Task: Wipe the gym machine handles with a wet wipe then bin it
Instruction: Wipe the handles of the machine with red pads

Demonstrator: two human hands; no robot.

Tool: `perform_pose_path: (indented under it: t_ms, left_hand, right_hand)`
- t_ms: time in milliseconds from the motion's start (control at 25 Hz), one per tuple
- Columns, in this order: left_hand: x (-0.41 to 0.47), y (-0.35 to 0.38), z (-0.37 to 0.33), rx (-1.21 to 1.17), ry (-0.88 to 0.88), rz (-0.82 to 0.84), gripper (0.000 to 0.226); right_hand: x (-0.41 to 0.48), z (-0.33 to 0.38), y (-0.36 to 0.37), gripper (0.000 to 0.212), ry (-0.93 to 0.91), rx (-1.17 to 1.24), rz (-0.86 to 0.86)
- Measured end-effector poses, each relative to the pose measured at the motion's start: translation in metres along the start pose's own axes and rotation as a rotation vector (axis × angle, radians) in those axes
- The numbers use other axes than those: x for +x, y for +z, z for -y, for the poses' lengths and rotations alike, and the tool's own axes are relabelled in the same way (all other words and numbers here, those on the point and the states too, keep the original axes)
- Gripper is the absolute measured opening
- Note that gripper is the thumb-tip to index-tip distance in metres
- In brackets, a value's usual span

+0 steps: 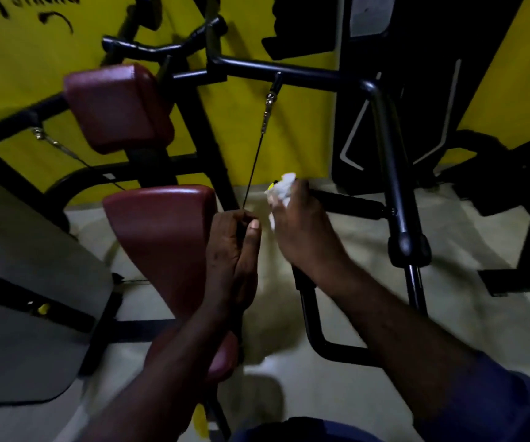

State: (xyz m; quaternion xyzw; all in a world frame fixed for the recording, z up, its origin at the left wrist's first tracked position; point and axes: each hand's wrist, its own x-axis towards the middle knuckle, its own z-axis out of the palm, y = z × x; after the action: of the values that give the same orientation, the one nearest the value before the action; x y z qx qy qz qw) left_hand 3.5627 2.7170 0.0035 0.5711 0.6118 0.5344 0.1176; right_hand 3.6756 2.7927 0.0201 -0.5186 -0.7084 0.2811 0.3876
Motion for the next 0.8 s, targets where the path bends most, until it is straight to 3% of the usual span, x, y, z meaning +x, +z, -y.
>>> perform_pose_path:
  t_ms: [80,200,280,360,440,520,640,720,800]
  left_hand:
    - [-0.010,-0.007,-0.004,0.062,-0.014,-0.044,0.018]
    - [-0.024,-0.013,-0.009,0.122,-0.056,-0.067,0.018]
    - [-0.029,-0.015,-0.013,0.123,-0.071,-0.071,0.020]
    - [-0.030,-0.017,-0.017,0.122,-0.064,-0.083,0.019]
    - [-0.028,-0.018,-0.018,0.136,-0.054,-0.076,0.018]
    - [-0.027,-0.017,-0.016,0.133,-0.060,-0.046,0.017]
    - [-0.018,-0.009,-0.012,0.100,-0.057,-0.010,0.019]
    - [-0.008,-0.002,-0.010,0.075,-0.057,0.017,0.018]
    - [0.005,0.001,-0.007,0.045,-0.041,0.070,0.014]
  right_hand:
    - [0.032,-0.002,-0.010,0.042,0.091,0.236,0.160]
    - [0.046,-0.004,-0.033,0.034,0.453,0.968,0.640]
    - [0.026,-0.009,-0.037,0.033,0.574,1.188,0.760]
    - [-0.001,-0.015,-0.030,0.042,0.520,1.075,0.527]
    - [-0.014,-0.019,-0.023,0.045,0.262,0.619,0.301]
    - [0.001,-0.017,-0.020,0.046,0.075,0.188,0.264]
    - [0.034,0.004,-0.025,0.035,0.045,-0.109,0.310]
    - [0.045,0.006,-0.030,0.038,0.211,0.196,0.409]
    - [0.036,0.005,-0.033,0.046,0.536,0.808,0.497]
